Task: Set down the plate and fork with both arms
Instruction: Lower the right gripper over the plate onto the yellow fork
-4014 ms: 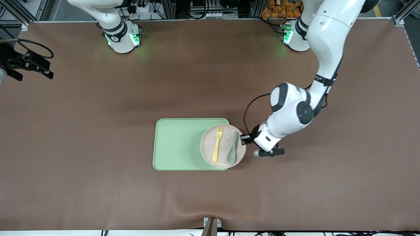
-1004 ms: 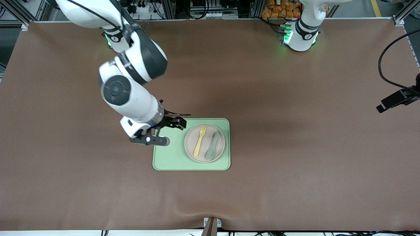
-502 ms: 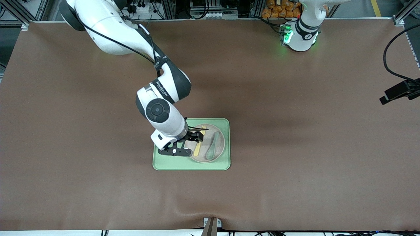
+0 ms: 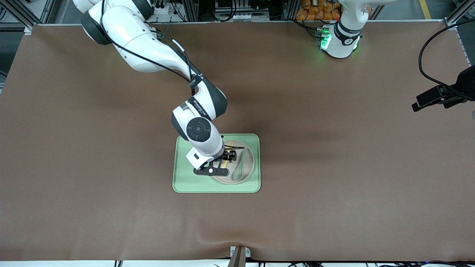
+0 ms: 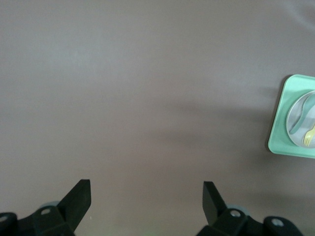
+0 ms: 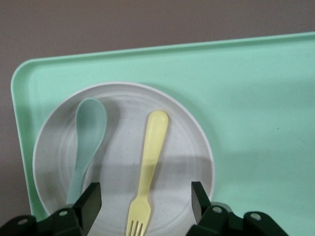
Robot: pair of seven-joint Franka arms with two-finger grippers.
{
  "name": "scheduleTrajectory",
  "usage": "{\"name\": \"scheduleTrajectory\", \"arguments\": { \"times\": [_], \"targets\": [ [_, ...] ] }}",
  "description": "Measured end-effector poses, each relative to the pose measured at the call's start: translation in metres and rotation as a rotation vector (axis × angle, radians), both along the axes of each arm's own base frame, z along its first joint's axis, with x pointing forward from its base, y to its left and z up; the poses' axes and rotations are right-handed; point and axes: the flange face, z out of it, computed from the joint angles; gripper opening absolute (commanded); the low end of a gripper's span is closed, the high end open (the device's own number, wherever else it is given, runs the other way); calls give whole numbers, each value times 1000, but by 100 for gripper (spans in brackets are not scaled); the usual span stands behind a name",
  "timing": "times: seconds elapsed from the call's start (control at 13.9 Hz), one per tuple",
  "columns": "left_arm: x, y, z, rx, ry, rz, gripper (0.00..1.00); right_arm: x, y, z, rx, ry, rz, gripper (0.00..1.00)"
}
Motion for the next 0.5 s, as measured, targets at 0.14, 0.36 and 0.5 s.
{"name": "scheduleTrajectory", "arguments": {
  "times": [0.14, 0.36, 0.5],
  "targets": [
    [-4, 2, 1, 32, 17, 7, 100, -6, 8, -13, -27, -5, 13, 73],
    [-12, -9, 4, 95, 22, -20, 100, -7, 8, -32, -41, -11, 21, 65],
    [-17, -17, 0, 103, 35, -31, 100, -6, 7, -38, -41, -13, 20, 62]
  ]
}}
